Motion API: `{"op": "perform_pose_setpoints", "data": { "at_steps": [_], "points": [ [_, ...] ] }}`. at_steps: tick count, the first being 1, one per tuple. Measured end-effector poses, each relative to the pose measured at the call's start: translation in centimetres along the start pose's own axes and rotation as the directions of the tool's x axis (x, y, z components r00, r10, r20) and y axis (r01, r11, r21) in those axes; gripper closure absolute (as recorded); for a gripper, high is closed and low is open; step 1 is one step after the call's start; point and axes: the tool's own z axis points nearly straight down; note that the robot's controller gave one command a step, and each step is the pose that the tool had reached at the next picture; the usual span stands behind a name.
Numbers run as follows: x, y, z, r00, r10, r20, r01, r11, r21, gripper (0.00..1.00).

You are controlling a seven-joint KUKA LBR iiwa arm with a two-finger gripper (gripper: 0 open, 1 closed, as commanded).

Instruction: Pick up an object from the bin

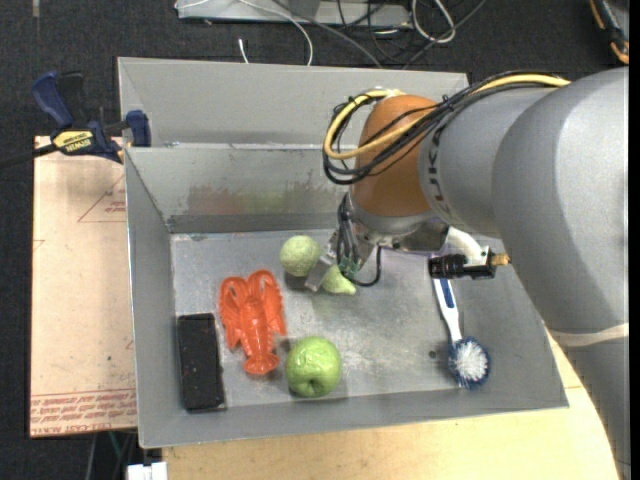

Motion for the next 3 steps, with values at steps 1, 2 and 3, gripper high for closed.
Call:
{"op": "perform_pose_setpoints", "data": {
  "at_steps": [1,2,3],
  "points": [
    [-0.1,0.1,-2.1,1.0,-0.001,0.003,0.001,1.0,-0.003,1.0],
    [-0.1,0.1,-3.4,1.0,-0.003,0.004,0.003,1.0,-0.004,1.0],
    [-0.1,0.1,-5.0,1.0,-0.004,0.003,0.004,1.0,-0.003,1.0]
  ]
}}
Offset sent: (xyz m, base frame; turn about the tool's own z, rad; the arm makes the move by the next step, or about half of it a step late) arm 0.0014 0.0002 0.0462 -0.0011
